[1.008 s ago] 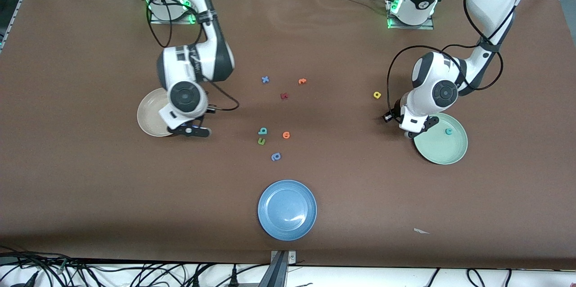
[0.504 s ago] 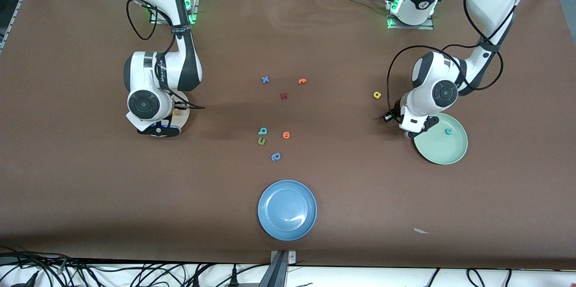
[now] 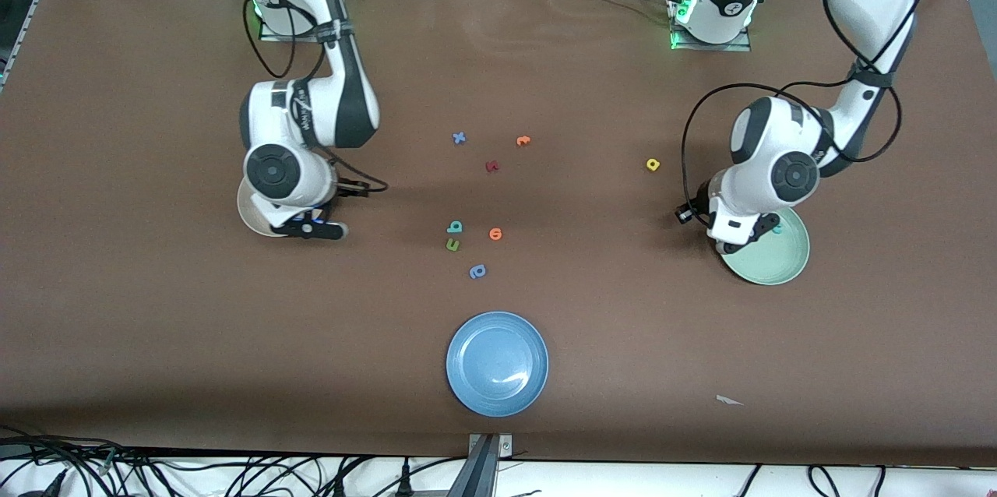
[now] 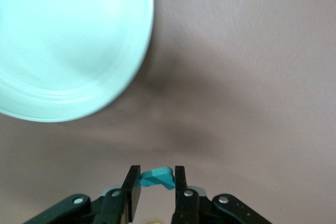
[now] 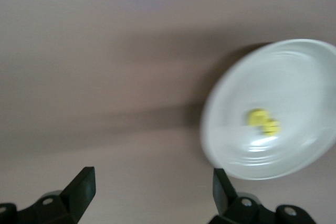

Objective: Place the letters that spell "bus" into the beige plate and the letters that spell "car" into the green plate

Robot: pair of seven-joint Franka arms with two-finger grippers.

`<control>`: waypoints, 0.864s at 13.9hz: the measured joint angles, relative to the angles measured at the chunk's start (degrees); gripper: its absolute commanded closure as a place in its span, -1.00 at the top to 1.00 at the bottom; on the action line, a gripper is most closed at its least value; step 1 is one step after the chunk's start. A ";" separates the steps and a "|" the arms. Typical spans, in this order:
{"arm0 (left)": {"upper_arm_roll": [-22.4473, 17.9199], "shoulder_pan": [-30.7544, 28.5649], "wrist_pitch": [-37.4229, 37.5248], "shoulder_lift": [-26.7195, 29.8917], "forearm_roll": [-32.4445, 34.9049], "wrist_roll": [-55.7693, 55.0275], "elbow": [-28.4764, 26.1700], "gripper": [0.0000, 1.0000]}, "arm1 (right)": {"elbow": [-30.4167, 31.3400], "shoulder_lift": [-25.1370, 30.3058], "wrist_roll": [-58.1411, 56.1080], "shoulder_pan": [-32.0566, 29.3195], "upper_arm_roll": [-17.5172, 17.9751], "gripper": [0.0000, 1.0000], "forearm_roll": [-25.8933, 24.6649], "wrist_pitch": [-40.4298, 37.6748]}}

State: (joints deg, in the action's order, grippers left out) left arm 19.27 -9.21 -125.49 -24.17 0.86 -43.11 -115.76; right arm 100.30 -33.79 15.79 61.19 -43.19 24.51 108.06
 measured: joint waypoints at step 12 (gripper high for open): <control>-0.40 -11.74 6.87 -6.52 6.01 16.95 7.94 0.99 | -8.82 -11.33 21.05 0.18 10.06 0.37 12.05 17.27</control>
State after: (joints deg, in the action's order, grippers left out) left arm 18.87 -20.95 -118.62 -30.69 6.88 -26.16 -107.82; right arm 91.48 -45.12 36.84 61.37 -33.13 36.56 125.34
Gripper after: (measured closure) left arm 0.568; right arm 0.278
